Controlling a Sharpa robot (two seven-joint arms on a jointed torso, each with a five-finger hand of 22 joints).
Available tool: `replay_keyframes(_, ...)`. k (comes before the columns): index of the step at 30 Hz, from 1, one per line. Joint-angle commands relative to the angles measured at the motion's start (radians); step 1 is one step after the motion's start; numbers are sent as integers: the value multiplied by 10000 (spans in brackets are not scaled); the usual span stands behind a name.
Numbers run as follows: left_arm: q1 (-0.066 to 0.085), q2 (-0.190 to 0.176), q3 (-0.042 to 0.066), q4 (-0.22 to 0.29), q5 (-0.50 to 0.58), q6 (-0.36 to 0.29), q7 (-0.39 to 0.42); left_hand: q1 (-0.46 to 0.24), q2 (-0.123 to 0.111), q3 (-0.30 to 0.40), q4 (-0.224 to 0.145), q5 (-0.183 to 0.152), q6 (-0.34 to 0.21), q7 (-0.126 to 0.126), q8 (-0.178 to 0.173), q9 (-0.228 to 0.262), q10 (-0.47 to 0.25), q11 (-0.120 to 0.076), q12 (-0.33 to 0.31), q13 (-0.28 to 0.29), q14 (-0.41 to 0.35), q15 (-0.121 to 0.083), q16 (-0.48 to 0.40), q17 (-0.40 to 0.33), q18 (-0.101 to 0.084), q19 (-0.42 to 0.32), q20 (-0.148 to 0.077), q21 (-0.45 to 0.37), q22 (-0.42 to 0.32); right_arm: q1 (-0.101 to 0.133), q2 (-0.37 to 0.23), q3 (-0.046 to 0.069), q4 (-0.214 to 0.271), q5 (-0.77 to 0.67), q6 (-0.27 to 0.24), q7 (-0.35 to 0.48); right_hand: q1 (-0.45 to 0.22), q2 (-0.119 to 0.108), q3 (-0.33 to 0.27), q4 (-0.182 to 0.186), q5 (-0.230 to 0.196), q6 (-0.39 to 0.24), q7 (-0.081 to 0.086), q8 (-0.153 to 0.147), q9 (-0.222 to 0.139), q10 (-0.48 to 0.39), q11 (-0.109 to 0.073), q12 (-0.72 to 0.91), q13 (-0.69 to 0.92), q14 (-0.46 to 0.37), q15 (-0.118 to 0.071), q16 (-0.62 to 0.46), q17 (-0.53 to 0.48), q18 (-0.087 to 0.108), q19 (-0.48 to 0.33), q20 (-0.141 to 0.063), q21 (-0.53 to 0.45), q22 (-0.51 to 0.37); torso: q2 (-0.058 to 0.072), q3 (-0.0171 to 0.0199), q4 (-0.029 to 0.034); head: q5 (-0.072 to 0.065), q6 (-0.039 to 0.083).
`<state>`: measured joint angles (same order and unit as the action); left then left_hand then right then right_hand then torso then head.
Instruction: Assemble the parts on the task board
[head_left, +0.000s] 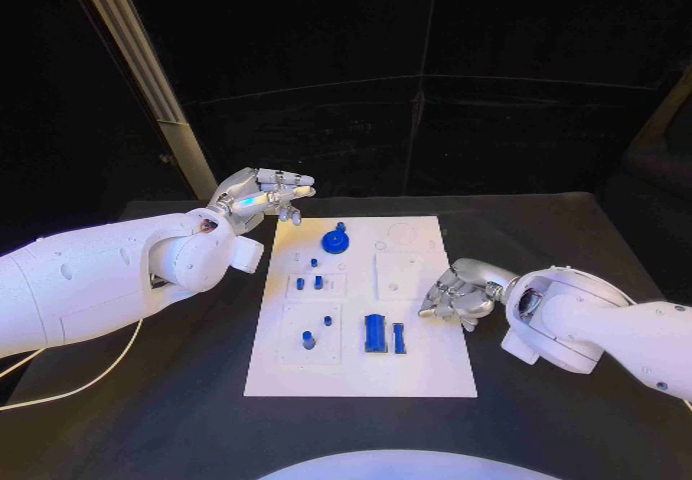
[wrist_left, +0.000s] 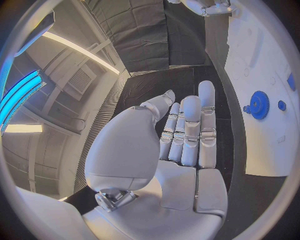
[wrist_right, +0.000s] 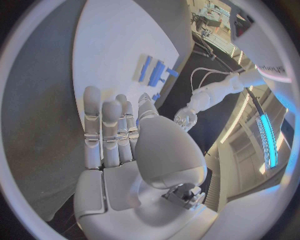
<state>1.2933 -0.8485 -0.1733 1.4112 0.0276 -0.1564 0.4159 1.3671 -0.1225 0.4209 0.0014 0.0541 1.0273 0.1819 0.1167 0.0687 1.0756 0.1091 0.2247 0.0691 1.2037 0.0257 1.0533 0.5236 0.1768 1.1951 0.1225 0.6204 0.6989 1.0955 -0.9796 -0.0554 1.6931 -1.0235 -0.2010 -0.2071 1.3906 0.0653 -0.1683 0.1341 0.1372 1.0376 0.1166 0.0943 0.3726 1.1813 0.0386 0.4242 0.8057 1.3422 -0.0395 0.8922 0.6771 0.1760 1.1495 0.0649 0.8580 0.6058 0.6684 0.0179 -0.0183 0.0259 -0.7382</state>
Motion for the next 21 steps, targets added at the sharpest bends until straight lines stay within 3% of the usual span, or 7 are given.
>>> replay_keyframes(1,16,56,-52,-43,683,259,74,-125,24,-101,0,-16,-77,-5,57,-15,-73,32,43,-7,-110,0,-67,-30,59,-81,15,-77,-20,130,113,6,-666,4200,-462,3389,714,232,179,-330,-175,-221,161,-145,-80,-320,114,-1241,-1251,-488,157,-1681,-1232,69,-283,128,-1185,-929,-164,-63,-13,-124,352)
replay_keyframes(6,14,310,-151,-408,1111,418,144,-240,-31,-251,59,-20,-93,-54,66,-14,-96,9,77,-6,-262,2,-216,-242,62,-158,26,-169,-83,239,660,14,-2027,6265,-407,4963,1033,303,149,-418,-258,-695,536,-324,-456,-689,611,-2950,-3230,-1768,763,-4281,-2575,-15,-1287,652,-3291,-2267,-349,-115,-53,-177,747)
replay_keyframes(10,3,613,-184,-917,1308,402,241,-351,-70,-642,175,-74,-332,-115,-37,-34,-215,12,46,-37,-1343,106,-1796,-1036,45,-1191,104,-1109,-639,271,1350,79,-3203,7331,-438,5863,897,301,8,-680,-405,-1108,753,-295,-1103,-954,1033,-3573,-5023,-3024,1494,-6794,-4253,32,-2204,1476,-5678,-3862,-445,-127,-124,-239,1242)
replay_keyframes(12,-7,733,-189,-1118,1372,381,289,-387,-37,-734,249,15,-430,-139,-99,-34,-242,65,-45,-51,-1895,240,-2832,-1520,-21,-1852,229,-1713,-1003,275,1628,153,-3604,7558,-411,6093,774,309,-25,-811,-428,-1166,778,-298,-1291,-1062,1090,-3571,-5461,-3055,1592,-7209,-4639,101,-2157,1637,-6111,-4189,-476,-127,-135,-260,1298)
replay_keyframes(14,-43,995,-193,-1530,1507,339,378,-378,30,-1010,358,-27,-555,-202,-229,-24,-291,326,-355,-53,-2400,652,-4749,-2393,-119,-3057,590,-3014,-1897,278,2081,244,-4256,7907,-349,6398,512,298,-59,-1150,-521,-1284,744,-299,-1636,-1259,1230,-3549,-6161,-2935,1680,-7733,-5215,121,-1994,1766,-6715,-4656,-561,-107,-163,-283,1480)
replay_keyframes(17,-86,1335,-194,-2019,1653,199,486,-330,79,-1342,404,-55,-586,-348,-348,-25,-539,646,-744,-61,-3078,1092,-6219,-3059,-258,-4196,1048,-4115,-2695,279,2496,313,-4862,8390,-332,6639,500,478,119,-1562,-514,-1277,738,-315,-1900,-1285,1209,-3596,-6655,-2545,1649,-7948,-5562,94,-1594,1714,-6961,-4900,-627,-87,-102,-350,1646)
replay_keyframes(21,-130,1611,-194,-2437,1775,30,587,-155,265,-1794,420,27,-478,-336,-468,-22,-605,714,-1144,-65,-3109,1285,-7501,-3721,54,-4686,1484,-4838,-3464,279,2843,364,-5400,8689,-293,6826,291,545,188,-1919,-516,-1196,796,-317,-2176,-1185,1184,-3600,-7086,-2174,1603,-8174,-5880,96,-1236,1656,-7180,-5117,-627,-61,-96,-325,1762)
